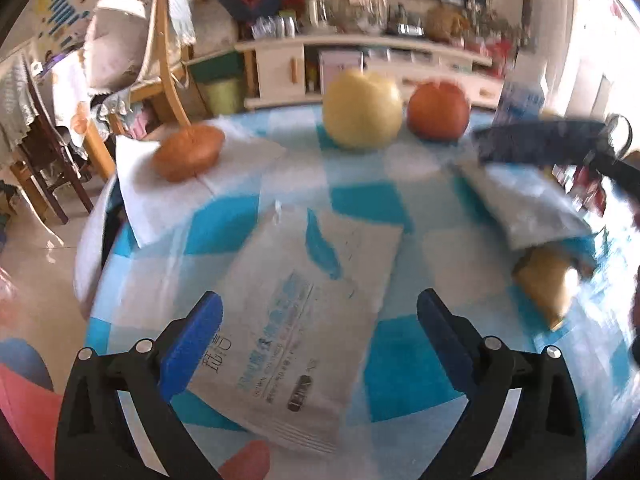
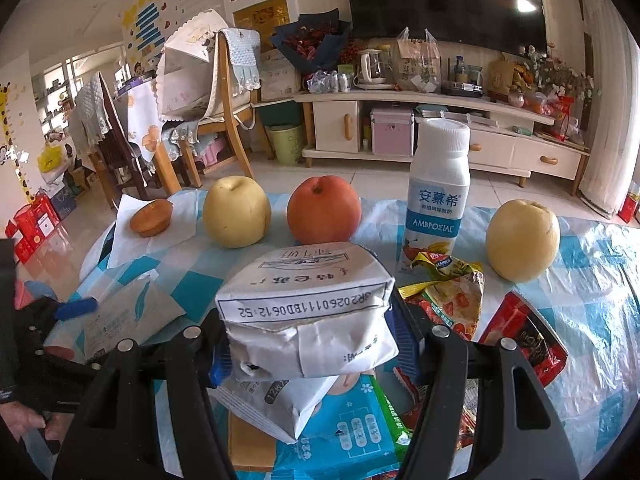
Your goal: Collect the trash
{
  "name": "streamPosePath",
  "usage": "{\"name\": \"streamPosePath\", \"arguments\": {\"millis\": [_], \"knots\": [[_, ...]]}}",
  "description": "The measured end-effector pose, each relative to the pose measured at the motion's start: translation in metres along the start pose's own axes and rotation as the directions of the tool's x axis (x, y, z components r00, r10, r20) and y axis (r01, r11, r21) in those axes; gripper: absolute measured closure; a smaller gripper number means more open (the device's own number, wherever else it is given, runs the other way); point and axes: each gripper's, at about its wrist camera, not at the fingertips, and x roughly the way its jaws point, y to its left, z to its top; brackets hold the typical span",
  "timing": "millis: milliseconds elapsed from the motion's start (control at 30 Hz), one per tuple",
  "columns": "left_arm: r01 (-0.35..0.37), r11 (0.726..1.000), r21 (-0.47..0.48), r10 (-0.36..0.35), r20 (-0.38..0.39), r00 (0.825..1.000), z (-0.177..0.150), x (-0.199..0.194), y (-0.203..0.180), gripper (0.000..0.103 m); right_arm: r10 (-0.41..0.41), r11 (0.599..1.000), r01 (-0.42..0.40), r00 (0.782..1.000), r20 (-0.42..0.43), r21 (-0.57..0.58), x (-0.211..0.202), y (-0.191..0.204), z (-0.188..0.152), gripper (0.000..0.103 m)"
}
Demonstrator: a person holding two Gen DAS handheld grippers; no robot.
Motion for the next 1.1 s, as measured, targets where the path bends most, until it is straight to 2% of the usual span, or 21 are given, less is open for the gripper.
{"name": "streamPosePath", "arguments": {"millis": [33,100,233,300,333,367,467,567,733,1100], "knots": [[0.002,1.0,0.016,-0.002,-0.032,0.999,-0.001,0.006,-0.001,0.006,0.002,1.0,-0.002,1.0,0.001,0.001,0.0,-0.001,0.001,0.039],[0.063,0.998,0.005,-0.063,-0.014,0.998,-0.001,0.004,0.003,0.006,0.005,1.0,-0.005,1.0,0.003,0.001,0.0,-0.001,0.001,0.039],[0.041,0.997,0.062,-0.039,-0.033,0.999,-0.001,0.007,-0.007,0.007,0.007,1.0,-0.007,1.0,-0.001,0.005,0.0,-0.002,0.0,0.039],[0.029,0.998,0.064,-0.028,-0.017,0.999,-0.001,0.003,-0.009,0.017,0.008,1.0,-0.008,1.0,-0.005,0.008,0.001,-0.003,-0.001,0.039],[0.007,0.998,0.068,-0.007,-0.001,1.0,-0.001,-0.001,-0.01,0.038,0.01,1.0,-0.01,1.0,-0.007,0.01,0.001,-0.003,-0.001,0.039],[-0.006,0.998,0.07,0.006,-0.004,1.0,0.001,-0.002,-0.01,0.044,0.011,1.0,-0.011,1.0,-0.008,0.01,0.002,-0.003,-0.001,0.039],[0.0,0.996,0.085,0.0,0.003,1.0,0.0,-0.006,-0.014,0.059,0.012,1.0,-0.012,1.0,-0.008,0.01,0.002,-0.003,0.0,0.039],[-0.022,0.992,0.121,0.021,0.011,1.0,0.001,-0.007,-0.024,0.069,0.012,1.0,-0.012,1.0,-0.008,0.01,0.003,-0.003,-0.001,0.039],[-0.001,0.996,0.092,-0.002,0.025,1.0,0.004,-0.011,-0.023,0.084,0.012,1.0,-0.012,1.0,-0.007,0.009,0.003,-0.003,-0.001,0.039],[-0.016,0.997,0.072,0.013,0.049,0.999,0.008,-0.012,-0.018,0.093,0.012,1.0,-0.012,1.0,-0.007,0.01,0.003,-0.003,-0.001,0.039]]}}
